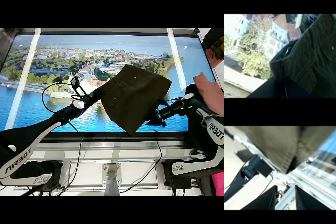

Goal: Fold the clothes and pants, and hang the long-sleeved shirts on hangers.

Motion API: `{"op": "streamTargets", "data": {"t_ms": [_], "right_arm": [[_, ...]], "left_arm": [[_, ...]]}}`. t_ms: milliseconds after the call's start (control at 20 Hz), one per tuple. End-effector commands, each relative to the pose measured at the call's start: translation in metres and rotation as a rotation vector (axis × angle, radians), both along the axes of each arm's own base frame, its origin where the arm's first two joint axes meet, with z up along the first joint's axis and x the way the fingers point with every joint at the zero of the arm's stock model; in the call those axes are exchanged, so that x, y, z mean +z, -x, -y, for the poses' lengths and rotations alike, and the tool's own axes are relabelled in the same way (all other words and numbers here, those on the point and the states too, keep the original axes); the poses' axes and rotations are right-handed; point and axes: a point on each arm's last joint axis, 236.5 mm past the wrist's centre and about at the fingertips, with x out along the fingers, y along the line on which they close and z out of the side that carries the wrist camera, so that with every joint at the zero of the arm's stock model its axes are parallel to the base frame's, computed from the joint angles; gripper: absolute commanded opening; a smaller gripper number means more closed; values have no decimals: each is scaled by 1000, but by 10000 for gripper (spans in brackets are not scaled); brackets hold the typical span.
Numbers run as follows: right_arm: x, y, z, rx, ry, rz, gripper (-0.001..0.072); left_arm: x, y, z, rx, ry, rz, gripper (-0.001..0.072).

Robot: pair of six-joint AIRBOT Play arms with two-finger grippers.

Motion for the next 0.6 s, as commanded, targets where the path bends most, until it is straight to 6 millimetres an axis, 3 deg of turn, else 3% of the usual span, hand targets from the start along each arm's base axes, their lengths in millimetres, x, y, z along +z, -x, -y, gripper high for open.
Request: {"op": "streamTargets", "data": {"t_ms": [0, 100, 250, 550], "right_arm": [[-4, 18, -43, 73, -23, 14, 269], [-9, 30, -60, 141, 1, 24, 270], [-15, 46, -64, 209, 46, 0, 270], [-23, 34, -73, 157, 72, 30, 270]], "left_arm": [[0, -1, -1, 3, -2, 2, 36], [0, -1, -1, 3, -2, 2, 36], [0, -1, -1, 3, -2, 2, 36], [0, 0, -1, 3, -2, 2, 36]]}}
